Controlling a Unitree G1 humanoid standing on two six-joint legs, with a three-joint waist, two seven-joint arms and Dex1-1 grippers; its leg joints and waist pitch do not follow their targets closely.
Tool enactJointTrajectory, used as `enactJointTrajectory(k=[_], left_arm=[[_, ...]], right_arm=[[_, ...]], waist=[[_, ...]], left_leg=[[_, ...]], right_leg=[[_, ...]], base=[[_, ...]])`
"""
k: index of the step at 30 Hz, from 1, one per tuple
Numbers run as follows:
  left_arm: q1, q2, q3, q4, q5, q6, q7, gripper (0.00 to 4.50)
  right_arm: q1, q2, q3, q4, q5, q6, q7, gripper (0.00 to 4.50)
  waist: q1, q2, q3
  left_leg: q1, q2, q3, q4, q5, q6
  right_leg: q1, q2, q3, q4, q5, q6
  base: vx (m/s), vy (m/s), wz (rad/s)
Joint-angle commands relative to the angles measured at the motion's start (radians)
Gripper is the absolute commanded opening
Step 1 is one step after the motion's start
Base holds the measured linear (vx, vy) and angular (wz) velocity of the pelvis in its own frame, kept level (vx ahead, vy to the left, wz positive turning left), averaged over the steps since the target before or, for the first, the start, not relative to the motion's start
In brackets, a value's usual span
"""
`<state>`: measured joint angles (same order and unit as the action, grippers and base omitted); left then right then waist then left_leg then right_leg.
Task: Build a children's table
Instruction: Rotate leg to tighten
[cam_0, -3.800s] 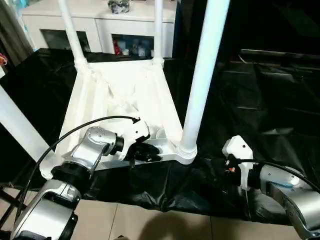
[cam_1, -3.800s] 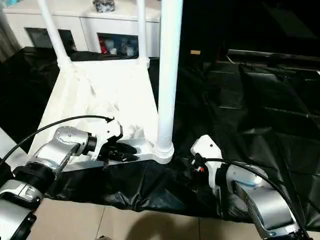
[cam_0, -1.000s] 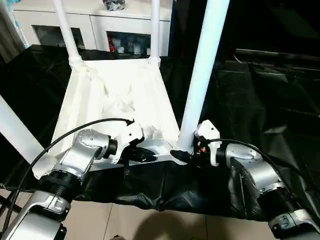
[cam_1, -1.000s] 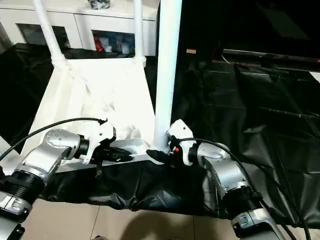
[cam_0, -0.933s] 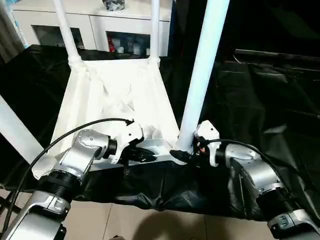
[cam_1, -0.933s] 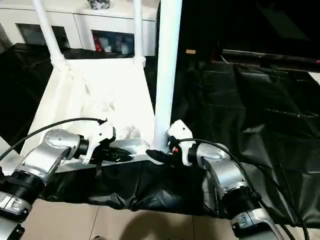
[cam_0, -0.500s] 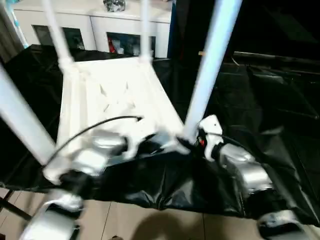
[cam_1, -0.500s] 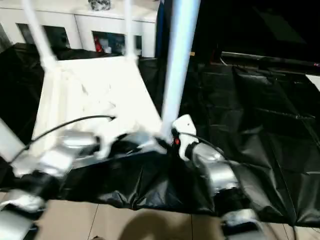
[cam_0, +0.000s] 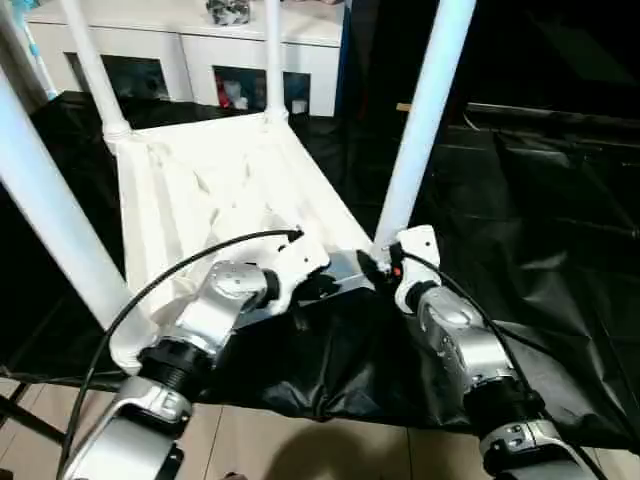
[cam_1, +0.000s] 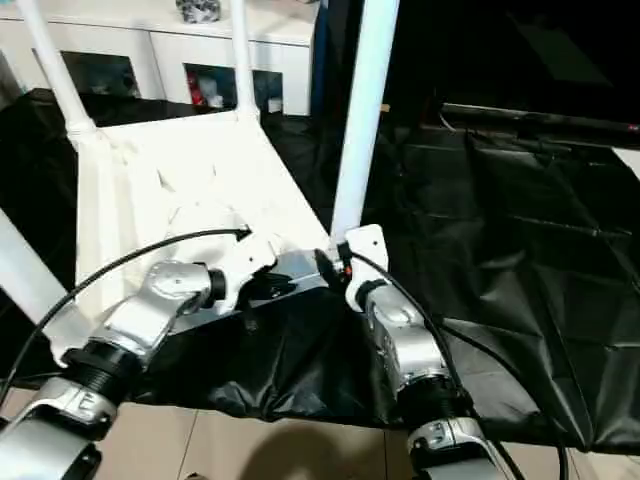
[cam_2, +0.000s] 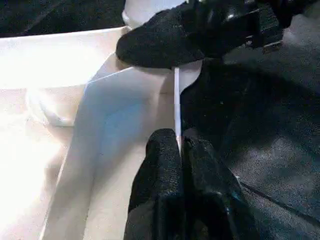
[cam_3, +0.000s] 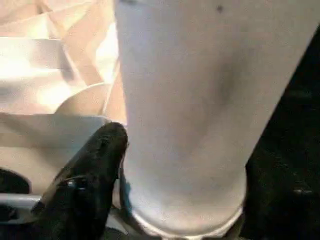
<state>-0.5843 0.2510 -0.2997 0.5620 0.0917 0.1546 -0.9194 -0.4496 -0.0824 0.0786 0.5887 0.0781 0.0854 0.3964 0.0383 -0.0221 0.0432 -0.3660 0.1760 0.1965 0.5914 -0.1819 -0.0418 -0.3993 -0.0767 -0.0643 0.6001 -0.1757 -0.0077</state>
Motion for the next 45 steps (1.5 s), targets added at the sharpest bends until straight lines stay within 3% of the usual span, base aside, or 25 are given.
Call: enactJointTrajectory(k=[1, 6, 15, 22, 26, 33, 40, 45], left_arm=[[0.019, -0.014, -0.026, -0.031, -0.053, -0.048, -0.083, 0.00], [0.037, 0.031, -0.008, -0.049, -0.095, -0.060, -0.183, 0.00], [0.063, 0.142, 0.003, -0.076, -0.153, -0.050, -0.381, 0.00], [0.070, 0.185, 0.008, -0.102, -0.180, -0.034, -0.464, 0.00], [0.071, 0.224, -0.003, -0.109, -0.183, -0.033, -0.521, 0.00], [0.072, 0.240, -0.007, -0.113, -0.182, -0.031, -0.555, 0.00], [0.067, 0.217, -0.003, -0.096, -0.178, -0.033, -0.518, 0.00], [0.051, 0.164, 0.003, -0.069, -0.150, -0.049, -0.410, 0.00]], right_arm=[[0.007, 0.004, 0.089, -0.028, -0.008, 0.003, 0.116, 3.79], [0.022, -0.066, 0.106, -0.061, 0.000, 0.000, 0.229, 4.00], [0.077, -0.243, 0.186, -0.217, 0.068, 0.037, 0.617, 4.00], [0.090, -0.295, 0.205, -0.255, 0.088, 0.047, 0.720, 4.00], [0.100, -0.319, 0.218, -0.274, 0.090, 0.056, 0.763, 3.74], [0.109, -0.316, 0.221, -0.280, 0.092, 0.070, 0.775, 2.97], [0.121, -0.285, 0.211, -0.275, 0.105, 0.083, 0.742, 2.74], [0.121, -0.220, 0.177, -0.229, 0.092, 0.075, 0.625, 2.72]], waist=[[0.004, 0.008, -0.053], [0.008, 0.010, -0.056], [0.021, 0.014, -0.053], [0.029, 0.018, -0.051], [0.034, 0.018, -0.053], [0.044, 0.021, -0.052], [0.048, 0.018, -0.054], [0.043, 0.015, -0.048]], left_leg=[[0.011, 0.056, -0.033, -0.082, -0.320, -0.002], [0.009, 0.057, -0.028, -0.077, -0.255, 0.029], [0.012, 0.063, -0.027, -0.080, -0.272, 0.035], [0.015, 0.064, -0.027, -0.082, -0.287, 0.019], [0.015, 0.064, -0.027, -0.081, -0.270, 0.021], [0.018, 0.065, -0.026, -0.082, -0.282, 0.010], [0.017, 0.064, -0.026, -0.081, -0.273, 0.008], [0.019, 0.063, -0.030, -0.085, -0.324, -0.010]], right_leg=[[0.038, -0.076, 0.051, -0.083, -0.302, -0.183], [0.042, -0.076, 0.053, -0.073, -0.231, -0.215], [0.042, -0.075, 0.051, -0.073, -0.246, -0.224], [0.038, -0.076, 0.052, -0.074, -0.267, -0.229], [0.040, -0.075, 0.051, -0.071, -0.239, -0.234], [0.039, -0.075, 0.051, -0.071, -0.245, -0.236], [0.040, -0.077, 0.052, -0.070, -0.231, -0.236], [0.035, -0.080, 0.052, -0.080, -0.331, -0.210]], base=[[0.000, 0.000, 0.00], [0.000, 0.000, 0.00], [0.000, 0.000, 0.00], [0.000, 0.000, 0.00], [0.000, 0.000, 0.00], [0.000, 0.000, 0.00], [0.000, 0.000, 0.00], [0.000, 0.000, 0.00]])
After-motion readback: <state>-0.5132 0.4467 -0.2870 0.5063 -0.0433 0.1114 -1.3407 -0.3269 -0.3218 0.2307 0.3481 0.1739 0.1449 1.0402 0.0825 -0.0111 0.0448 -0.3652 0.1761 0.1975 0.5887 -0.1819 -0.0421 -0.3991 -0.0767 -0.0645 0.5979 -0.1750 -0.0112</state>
